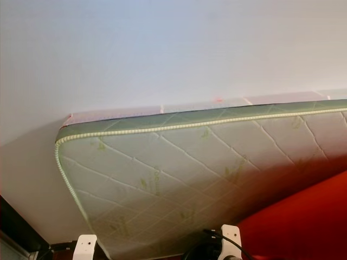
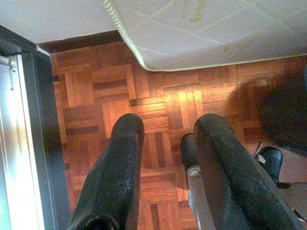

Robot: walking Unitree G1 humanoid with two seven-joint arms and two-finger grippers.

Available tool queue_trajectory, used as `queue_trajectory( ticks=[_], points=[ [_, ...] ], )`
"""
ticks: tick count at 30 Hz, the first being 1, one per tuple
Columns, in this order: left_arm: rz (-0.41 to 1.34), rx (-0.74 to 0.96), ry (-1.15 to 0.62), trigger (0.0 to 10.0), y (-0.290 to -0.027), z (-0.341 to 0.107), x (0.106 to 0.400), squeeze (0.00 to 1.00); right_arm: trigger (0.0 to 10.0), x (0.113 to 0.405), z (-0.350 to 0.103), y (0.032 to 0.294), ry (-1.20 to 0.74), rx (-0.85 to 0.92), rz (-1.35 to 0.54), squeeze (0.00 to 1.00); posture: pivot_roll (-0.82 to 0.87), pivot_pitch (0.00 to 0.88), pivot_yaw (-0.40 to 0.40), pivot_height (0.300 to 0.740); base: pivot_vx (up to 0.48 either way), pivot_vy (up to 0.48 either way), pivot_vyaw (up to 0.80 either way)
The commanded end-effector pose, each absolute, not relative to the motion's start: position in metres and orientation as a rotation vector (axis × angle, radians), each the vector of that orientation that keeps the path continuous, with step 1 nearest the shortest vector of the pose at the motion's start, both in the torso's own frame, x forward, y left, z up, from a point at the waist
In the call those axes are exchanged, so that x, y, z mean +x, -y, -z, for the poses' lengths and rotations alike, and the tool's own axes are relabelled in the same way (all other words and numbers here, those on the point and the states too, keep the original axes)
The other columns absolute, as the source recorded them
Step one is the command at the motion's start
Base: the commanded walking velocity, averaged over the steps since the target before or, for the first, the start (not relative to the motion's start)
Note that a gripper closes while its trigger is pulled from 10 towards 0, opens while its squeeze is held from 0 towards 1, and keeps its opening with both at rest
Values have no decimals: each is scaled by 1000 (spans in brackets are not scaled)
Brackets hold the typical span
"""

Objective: Clean up the room

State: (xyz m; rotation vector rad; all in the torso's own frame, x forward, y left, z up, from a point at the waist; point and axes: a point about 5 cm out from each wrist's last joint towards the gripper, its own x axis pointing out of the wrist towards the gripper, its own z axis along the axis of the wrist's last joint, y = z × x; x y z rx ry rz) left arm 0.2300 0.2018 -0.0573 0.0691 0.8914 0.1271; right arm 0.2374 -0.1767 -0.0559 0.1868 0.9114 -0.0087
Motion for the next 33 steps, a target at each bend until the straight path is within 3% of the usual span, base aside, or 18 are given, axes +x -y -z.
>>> queue_trajectory(
  ticks=[1,19,30,33],
  points=[
    [-127,60,-910,10000,-201,59,228,0,10000,239,55,178,-905,189,16,0,60,0,-41,740,-247,0,0],
    [-121,63,-911,10000,-201,59,228,0,10000,240,54,177,-904,188,15,0,59,0,-39,740,-262,0,0],
    [-134,51,-908,10000,-201,59,229,0,10000,241,54,178,-901,193,25,0,59,0,-38,740,0,0,0],
    [-138,41,-903,10000,-201,59,229,0,10000,241,54,178,-901,194,26,0,58,0,-39,740,0,0,-781]
  ],
)
